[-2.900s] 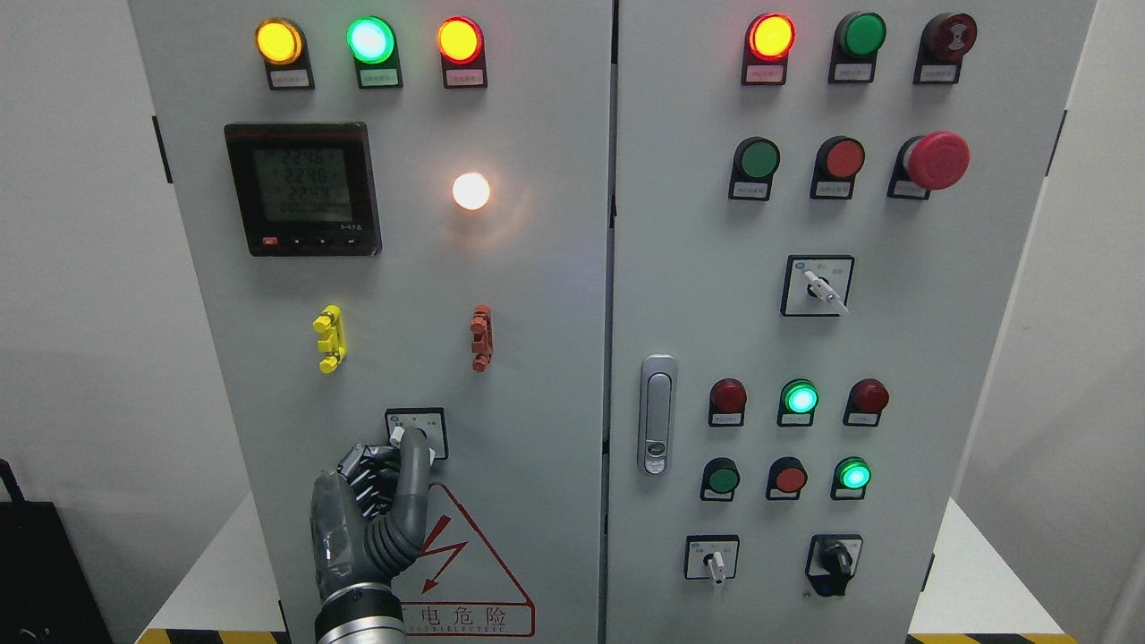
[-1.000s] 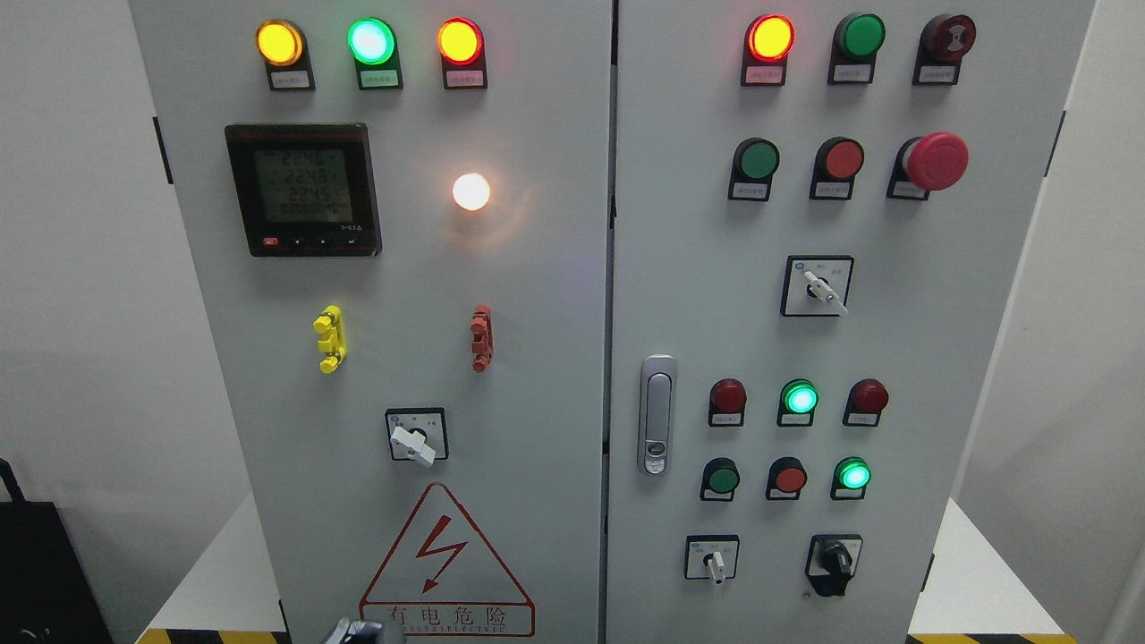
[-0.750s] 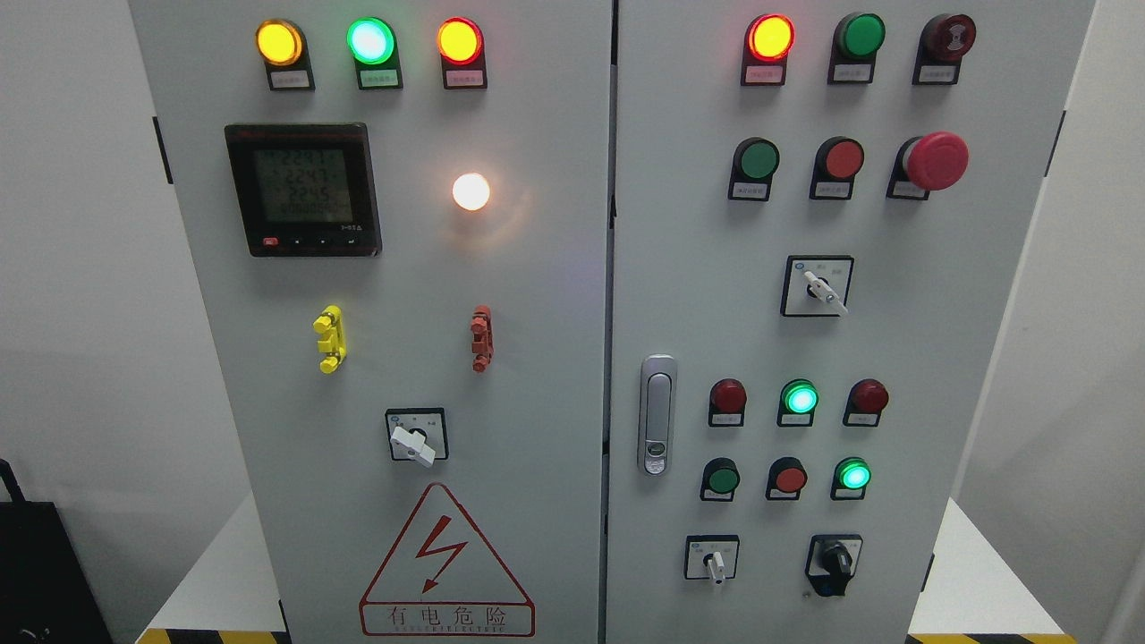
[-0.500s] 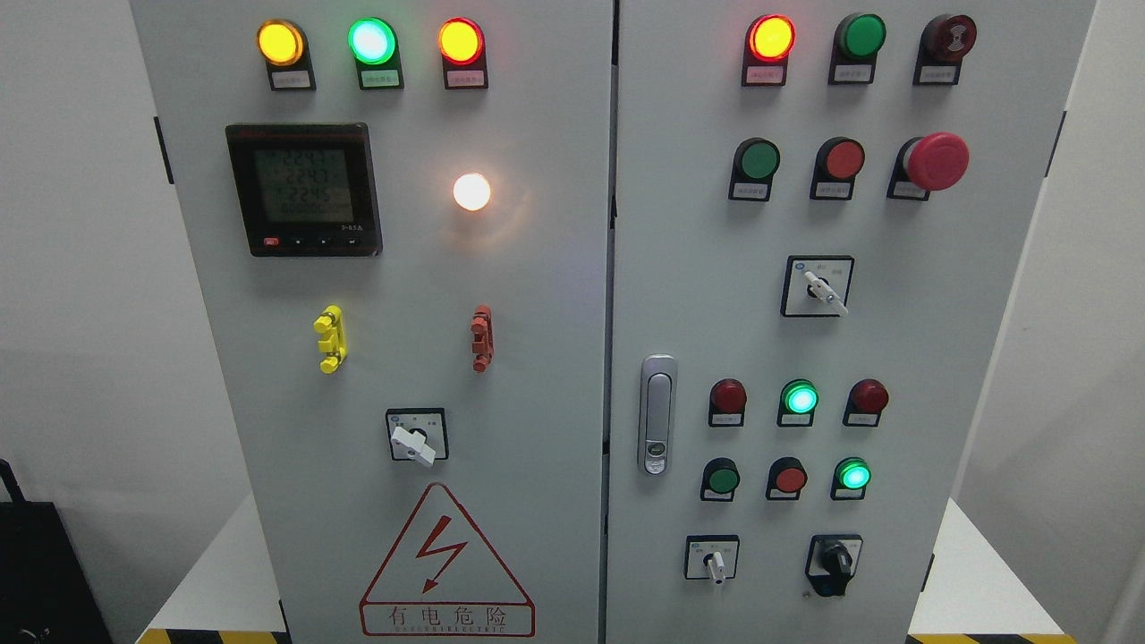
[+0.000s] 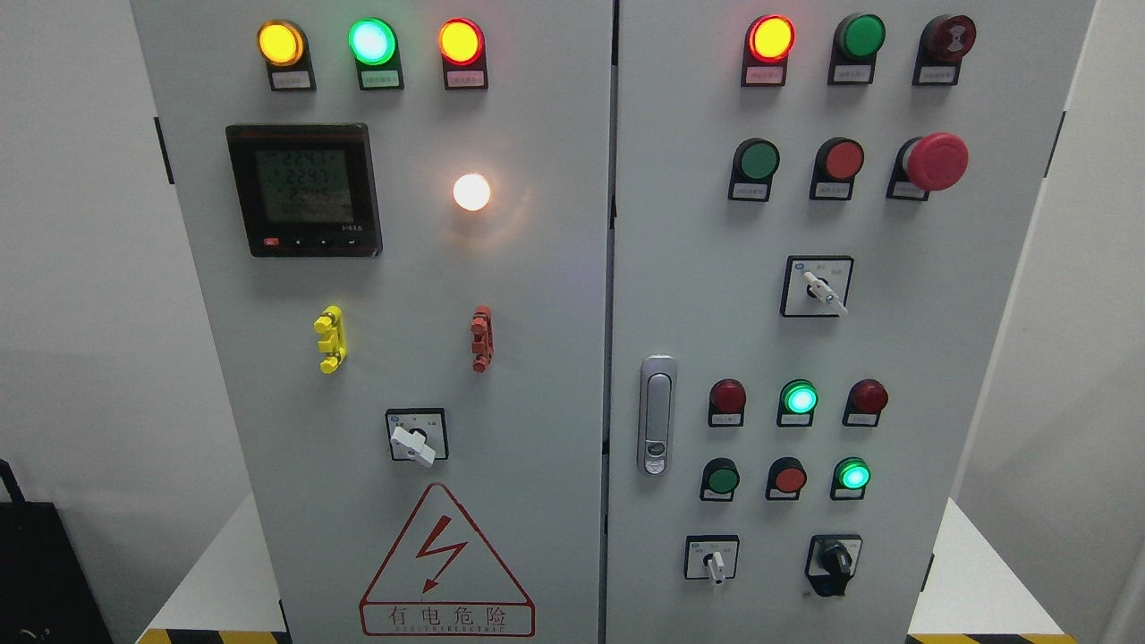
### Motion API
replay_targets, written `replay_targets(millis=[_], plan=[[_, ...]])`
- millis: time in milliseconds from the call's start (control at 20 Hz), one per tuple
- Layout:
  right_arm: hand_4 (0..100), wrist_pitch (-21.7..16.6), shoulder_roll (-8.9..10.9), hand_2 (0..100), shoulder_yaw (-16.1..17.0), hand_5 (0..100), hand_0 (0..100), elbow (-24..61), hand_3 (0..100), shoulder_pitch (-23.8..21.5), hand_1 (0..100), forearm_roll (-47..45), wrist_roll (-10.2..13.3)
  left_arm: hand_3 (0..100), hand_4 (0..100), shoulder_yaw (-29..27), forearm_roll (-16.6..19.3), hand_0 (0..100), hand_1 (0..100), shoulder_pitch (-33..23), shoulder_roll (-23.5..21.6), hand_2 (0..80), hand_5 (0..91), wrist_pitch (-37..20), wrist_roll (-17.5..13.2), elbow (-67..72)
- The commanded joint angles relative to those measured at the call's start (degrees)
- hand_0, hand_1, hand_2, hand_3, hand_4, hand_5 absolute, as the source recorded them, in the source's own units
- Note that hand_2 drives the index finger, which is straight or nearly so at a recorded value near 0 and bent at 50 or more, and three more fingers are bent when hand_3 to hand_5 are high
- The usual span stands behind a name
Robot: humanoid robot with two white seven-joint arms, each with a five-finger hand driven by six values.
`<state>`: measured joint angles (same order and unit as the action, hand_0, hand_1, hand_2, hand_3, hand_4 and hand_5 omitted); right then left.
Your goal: Turn on light switch 1
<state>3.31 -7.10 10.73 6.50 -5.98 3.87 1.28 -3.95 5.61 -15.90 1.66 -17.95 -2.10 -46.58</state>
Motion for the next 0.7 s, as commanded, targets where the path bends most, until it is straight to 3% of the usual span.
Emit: replay_targets(millis=[0, 100, 350, 650], plan=[[0, -0.05, -0.01, 0, 0.08, 0, 0, 0.01, 0, 0.00, 0, 0.00, -0.05, 20, 28, -1.76, 0.37, 21, 20, 0.78, 0.62, 3.7, 0.0, 12.29, -1.59, 28.64], [0, -0.05, -0.02, 0, -0.01, 0, 0, 0.01, 0, 0.00, 0, 0.00, -0.05, 15, 22, -1.76, 0.37, 22, 21, 0.78, 0.62, 0.0, 0.0, 15.04, -2.65, 28.82], [0, -0.05, 0.07, 0, 0.08, 0, 0, 0.01, 0, 0.00, 0, 0.00, -0.04, 1, 9, -1.23, 1.51, 23, 18, 0.78, 0.54, 0.0, 0.0, 15.40, -2.12, 31.02], [0, -0.05, 0.07, 0, -0.01, 0, 0, 0.01, 0, 0.00, 0, 0.00, -0.05, 0, 2, -1.14, 1.07, 27, 10, 0.87, 0.71, 0.0, 0.0, 15.32, -2.12, 31.02]])
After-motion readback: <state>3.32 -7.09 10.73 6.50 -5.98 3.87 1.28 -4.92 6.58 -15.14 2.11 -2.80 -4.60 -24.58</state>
